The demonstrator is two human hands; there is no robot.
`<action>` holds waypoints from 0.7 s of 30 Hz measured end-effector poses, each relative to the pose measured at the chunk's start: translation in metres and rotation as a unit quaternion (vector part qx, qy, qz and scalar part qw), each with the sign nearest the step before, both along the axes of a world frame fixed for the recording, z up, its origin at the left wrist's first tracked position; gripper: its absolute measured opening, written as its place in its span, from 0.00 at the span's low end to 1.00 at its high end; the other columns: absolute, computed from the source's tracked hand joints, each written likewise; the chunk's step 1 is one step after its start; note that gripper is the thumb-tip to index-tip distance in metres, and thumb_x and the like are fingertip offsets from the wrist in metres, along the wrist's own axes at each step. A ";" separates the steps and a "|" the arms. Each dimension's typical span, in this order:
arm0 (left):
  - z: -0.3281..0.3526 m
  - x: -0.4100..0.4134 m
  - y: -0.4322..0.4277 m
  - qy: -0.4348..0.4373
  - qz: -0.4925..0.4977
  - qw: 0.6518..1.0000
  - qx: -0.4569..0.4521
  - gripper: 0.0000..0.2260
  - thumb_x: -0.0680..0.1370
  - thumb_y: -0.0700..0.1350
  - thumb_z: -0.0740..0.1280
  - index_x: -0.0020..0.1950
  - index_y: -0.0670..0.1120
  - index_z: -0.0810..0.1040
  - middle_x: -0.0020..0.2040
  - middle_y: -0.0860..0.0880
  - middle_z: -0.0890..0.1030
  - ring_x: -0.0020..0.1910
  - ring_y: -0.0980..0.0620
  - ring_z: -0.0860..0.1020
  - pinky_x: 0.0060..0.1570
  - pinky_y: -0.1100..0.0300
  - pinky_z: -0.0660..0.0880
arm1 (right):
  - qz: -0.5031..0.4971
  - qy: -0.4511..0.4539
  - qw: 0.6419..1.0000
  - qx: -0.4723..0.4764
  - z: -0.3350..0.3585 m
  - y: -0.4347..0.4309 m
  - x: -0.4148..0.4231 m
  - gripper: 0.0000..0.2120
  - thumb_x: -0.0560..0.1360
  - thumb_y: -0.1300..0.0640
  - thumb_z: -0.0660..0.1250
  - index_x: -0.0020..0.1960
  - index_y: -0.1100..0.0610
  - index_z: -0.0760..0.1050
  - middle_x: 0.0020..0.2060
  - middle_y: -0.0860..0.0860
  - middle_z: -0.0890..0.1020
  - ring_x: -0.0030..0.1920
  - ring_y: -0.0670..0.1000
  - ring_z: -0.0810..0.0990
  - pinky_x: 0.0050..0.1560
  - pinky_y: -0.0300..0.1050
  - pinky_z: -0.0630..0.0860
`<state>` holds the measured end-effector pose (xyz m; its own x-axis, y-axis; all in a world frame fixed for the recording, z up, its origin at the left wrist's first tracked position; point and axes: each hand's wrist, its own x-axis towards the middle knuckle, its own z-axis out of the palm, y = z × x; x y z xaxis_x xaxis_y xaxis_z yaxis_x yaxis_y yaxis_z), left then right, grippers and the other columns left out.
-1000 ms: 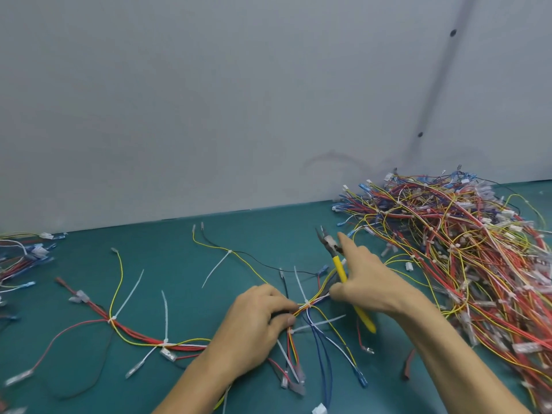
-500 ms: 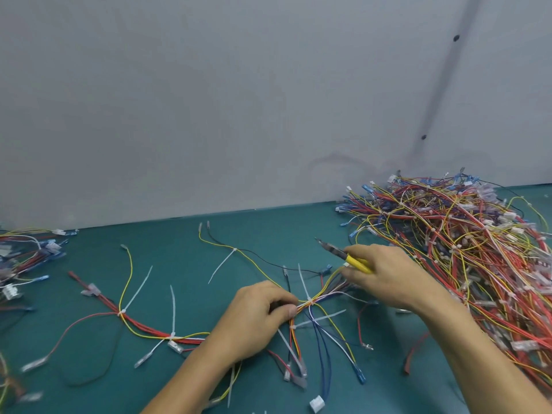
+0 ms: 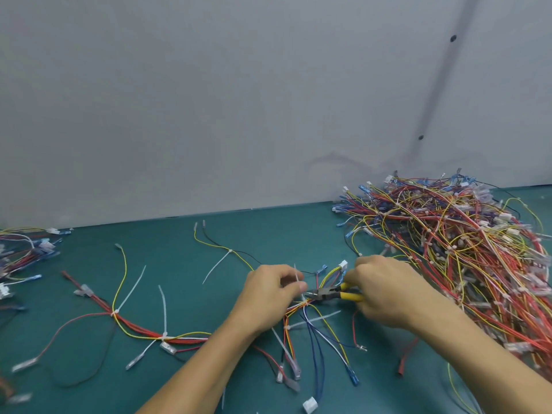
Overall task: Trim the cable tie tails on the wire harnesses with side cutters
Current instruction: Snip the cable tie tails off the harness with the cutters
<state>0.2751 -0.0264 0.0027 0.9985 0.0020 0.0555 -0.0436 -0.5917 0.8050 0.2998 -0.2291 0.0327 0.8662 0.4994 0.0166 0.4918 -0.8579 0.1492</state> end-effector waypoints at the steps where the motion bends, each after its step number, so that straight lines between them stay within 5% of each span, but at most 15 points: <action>1: -0.002 0.000 -0.001 -0.005 0.008 1.000 -0.008 0.02 0.75 0.45 0.70 0.44 0.51 0.83 0.31 0.58 0.79 0.33 0.57 0.78 0.43 0.63 0.75 | 0.002 -0.001 1.000 -0.003 0.000 0.001 0.001 0.12 0.73 0.52 0.61 0.54 0.50 0.77 0.48 0.48 0.76 0.52 0.54 0.78 0.40 0.44 0.71; 11: -0.016 -0.006 -0.001 -0.045 0.038 0.993 -0.100 0.12 0.74 0.39 0.70 0.36 0.55 0.80 0.29 0.55 0.79 0.29 0.56 0.75 0.35 0.62 0.73 | 0.016 0.008 1.000 -0.019 0.000 0.004 0.002 0.11 0.74 0.53 0.60 0.53 0.49 0.77 0.48 0.48 0.76 0.52 0.54 0.78 0.37 0.42 0.66; 21: -0.016 -0.007 -0.002 -0.029 0.051 0.987 -0.149 0.13 0.74 0.37 0.70 0.34 0.55 0.81 0.31 0.59 0.81 0.27 0.60 0.75 0.32 0.68 0.72 | 0.045 0.017 0.999 -0.025 0.006 0.008 0.005 0.10 0.74 0.53 0.61 0.51 0.50 0.78 0.47 0.51 0.78 0.49 0.56 0.79 0.41 0.46 0.73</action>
<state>0.2679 -0.0283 -0.0132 0.9873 0.1271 0.0950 -0.0478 -0.3325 0.9419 0.3052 -0.2213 0.0389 0.8172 0.5750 -0.0387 0.5722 -0.8015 0.1739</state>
